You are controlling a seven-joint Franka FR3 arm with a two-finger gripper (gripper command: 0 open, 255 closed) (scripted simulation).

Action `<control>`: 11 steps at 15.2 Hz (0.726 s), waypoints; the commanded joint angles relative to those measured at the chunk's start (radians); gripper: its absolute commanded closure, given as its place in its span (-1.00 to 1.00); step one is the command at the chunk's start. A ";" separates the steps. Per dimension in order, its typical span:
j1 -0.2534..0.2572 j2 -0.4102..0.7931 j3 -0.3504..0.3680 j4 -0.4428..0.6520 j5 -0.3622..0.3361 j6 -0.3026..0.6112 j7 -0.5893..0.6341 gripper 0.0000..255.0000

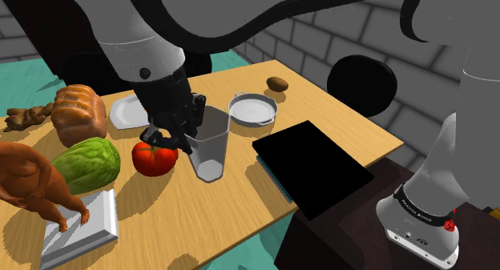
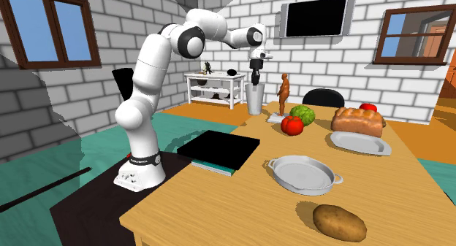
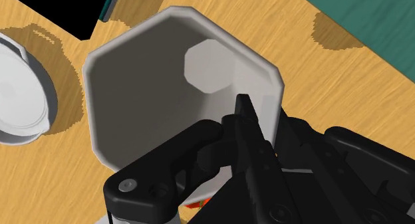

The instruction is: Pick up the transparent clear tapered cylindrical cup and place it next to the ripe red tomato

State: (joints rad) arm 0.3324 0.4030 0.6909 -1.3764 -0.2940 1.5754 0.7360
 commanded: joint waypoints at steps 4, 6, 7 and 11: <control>-0.013 -0.002 -0.002 -0.068 -0.001 0.066 0.004 1.00; -0.017 -0.001 -0.004 -0.094 -0.002 0.092 0.007 1.00; -0.018 0.000 -0.004 -0.107 -0.003 0.105 0.009 1.00; -0.023 0.006 -0.008 -0.153 -0.009 0.155 0.016 1.00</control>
State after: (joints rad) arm 0.3126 0.4082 0.6846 -1.5141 -0.3013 1.7140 0.7519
